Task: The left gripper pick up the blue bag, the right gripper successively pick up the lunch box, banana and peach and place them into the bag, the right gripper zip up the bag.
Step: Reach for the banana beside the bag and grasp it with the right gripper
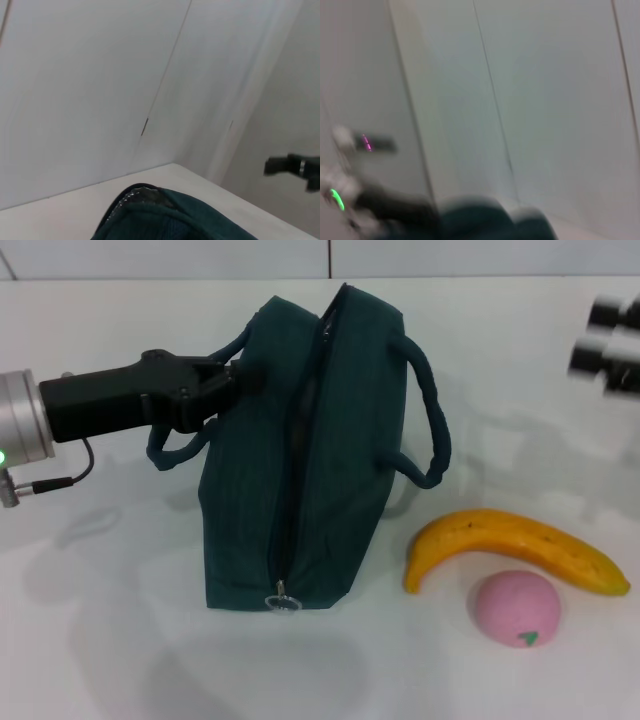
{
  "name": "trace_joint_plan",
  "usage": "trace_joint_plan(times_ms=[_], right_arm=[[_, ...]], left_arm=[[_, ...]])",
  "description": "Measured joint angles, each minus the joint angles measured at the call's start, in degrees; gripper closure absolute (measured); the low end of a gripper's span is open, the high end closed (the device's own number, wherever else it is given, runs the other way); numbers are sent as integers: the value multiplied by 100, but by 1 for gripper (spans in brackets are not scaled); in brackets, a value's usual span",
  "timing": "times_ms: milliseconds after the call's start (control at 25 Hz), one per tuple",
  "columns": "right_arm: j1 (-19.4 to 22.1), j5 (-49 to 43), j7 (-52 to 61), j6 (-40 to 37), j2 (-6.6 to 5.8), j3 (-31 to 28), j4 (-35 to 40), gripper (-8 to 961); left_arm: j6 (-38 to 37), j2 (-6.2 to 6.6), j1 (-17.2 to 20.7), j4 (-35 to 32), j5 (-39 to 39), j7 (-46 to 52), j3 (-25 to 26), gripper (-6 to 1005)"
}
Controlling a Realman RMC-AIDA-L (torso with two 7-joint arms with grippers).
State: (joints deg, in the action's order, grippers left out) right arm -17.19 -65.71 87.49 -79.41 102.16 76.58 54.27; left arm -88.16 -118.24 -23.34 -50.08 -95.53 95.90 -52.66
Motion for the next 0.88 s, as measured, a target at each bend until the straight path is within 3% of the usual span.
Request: trace_joint_plan(times_ms=[80,200,280,880], right_arm=[[343,-1612,679,142,472,-740,1051,244],[452,-3280,1327,-203,1093,-1488,1890,245],[347,-3807,1594,-481,1207,-1594,2023,246],[-1107,-6182,3096,-804,1288,-679,2000,249]], left_arm=[[12,1,-12,15,1,-16,2,955],[38,0,-62,58,0,-23,2,955],[103,-12,-119,90,0,-27,1,955],[248,3,-351,358,-14,-37,-12,955]])
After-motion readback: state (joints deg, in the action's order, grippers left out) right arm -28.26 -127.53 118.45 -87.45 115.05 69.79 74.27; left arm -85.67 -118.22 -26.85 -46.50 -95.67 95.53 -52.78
